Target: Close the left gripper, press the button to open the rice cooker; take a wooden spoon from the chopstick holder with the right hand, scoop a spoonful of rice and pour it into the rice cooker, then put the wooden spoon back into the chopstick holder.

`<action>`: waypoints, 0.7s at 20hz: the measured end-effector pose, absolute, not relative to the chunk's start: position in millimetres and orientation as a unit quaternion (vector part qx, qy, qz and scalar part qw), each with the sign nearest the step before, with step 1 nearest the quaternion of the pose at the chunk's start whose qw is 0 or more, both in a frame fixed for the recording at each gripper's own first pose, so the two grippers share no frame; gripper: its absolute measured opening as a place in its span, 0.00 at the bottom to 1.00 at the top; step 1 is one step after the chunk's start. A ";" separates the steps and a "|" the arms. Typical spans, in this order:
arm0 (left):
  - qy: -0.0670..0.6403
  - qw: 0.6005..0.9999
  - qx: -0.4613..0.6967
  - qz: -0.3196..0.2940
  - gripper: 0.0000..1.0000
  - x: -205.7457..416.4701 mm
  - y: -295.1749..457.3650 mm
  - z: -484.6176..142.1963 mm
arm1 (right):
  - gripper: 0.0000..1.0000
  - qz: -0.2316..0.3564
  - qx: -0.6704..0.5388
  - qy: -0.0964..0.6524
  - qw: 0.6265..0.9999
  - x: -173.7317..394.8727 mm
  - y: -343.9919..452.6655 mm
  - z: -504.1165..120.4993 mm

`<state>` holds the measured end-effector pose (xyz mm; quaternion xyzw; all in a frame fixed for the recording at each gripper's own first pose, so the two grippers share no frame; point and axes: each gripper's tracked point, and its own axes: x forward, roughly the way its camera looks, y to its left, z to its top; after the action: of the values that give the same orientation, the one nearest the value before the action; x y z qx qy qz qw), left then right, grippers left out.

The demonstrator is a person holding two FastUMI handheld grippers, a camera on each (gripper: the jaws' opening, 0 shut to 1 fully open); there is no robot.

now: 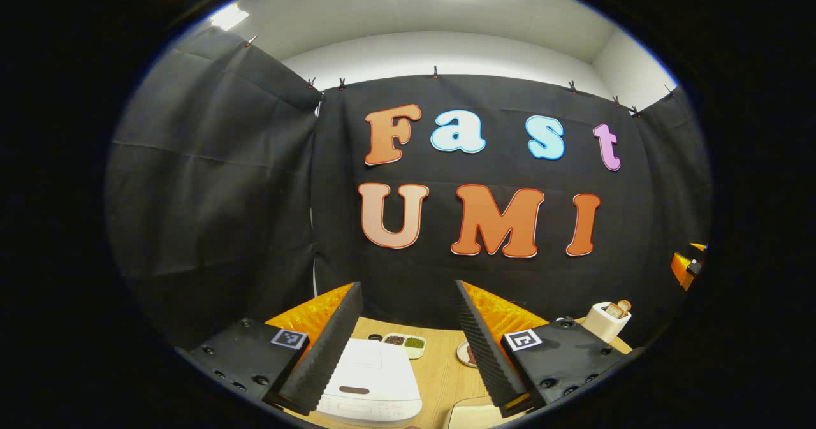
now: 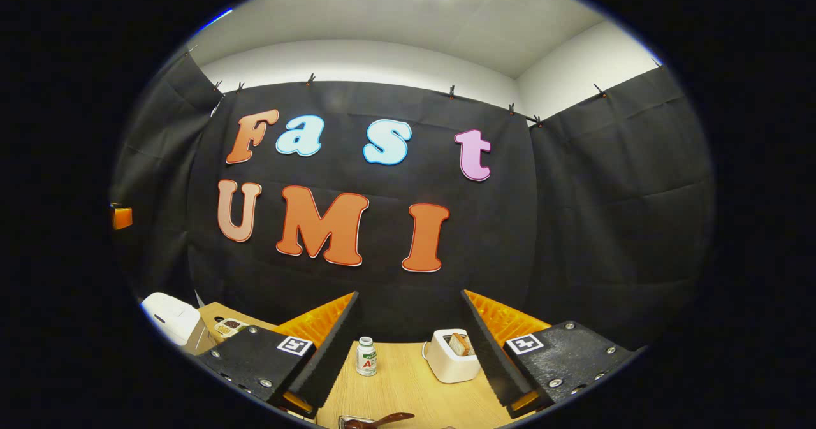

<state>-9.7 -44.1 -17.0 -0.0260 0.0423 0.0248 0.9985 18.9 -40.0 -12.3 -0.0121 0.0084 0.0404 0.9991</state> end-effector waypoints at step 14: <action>0.053 0.997 -0.011 0.061 0.87 -17.7 1.2 -22.1 | 0.95 0.046 -0.013 0.021 0.999 12.7 -38.1 -21.4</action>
<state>-17.7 1.2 -22.1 -0.0105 0.0534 0.0605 0.9967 12.7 -38.1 -21.4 -0.0129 0.0215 0.0456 0.9986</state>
